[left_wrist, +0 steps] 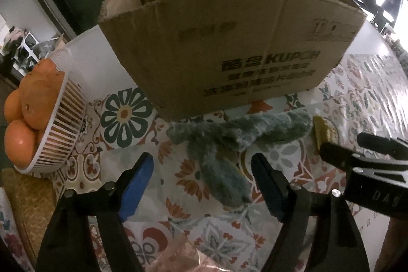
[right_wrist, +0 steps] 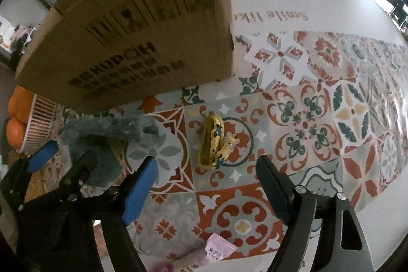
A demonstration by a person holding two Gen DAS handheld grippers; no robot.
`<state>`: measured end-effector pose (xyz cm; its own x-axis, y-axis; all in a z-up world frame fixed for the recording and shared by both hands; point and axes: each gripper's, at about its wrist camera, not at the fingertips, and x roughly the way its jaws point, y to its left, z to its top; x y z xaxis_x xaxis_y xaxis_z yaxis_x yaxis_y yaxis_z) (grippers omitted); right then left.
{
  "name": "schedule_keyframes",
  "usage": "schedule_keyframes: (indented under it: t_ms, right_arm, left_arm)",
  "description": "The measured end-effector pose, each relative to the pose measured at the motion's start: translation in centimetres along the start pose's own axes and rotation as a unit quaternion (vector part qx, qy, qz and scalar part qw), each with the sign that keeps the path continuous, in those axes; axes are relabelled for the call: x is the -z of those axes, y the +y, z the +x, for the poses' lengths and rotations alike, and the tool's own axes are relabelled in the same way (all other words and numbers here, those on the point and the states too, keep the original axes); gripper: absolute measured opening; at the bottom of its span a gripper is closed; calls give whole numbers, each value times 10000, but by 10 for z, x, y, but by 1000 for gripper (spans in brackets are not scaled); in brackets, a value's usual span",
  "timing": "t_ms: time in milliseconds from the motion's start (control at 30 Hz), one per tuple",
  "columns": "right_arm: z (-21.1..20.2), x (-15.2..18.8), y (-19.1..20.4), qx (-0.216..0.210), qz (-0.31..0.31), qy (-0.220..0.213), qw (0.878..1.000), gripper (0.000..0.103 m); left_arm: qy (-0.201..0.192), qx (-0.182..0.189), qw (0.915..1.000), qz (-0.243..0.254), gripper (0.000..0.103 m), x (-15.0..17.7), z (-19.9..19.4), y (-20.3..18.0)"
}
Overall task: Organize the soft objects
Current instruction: 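Reach the left tool to the grey knitted plush while the right tool reaches the yellow strap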
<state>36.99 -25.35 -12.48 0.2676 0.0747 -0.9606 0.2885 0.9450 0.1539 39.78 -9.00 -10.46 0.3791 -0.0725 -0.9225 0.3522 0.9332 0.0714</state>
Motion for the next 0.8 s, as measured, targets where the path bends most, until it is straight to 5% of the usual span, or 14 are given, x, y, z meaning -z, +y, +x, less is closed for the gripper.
schedule_keyframes:
  t_ms: [600,800]
  right_arm:
    - [43,-19,14,-7,16,39,10000,53]
    - [51,-19,17,46,-7,-25,10000,42]
  left_arm:
    - [140,10,9999,-50,50,-17,41,3]
    - [148,0,9999,-1,26,-14,49,1]
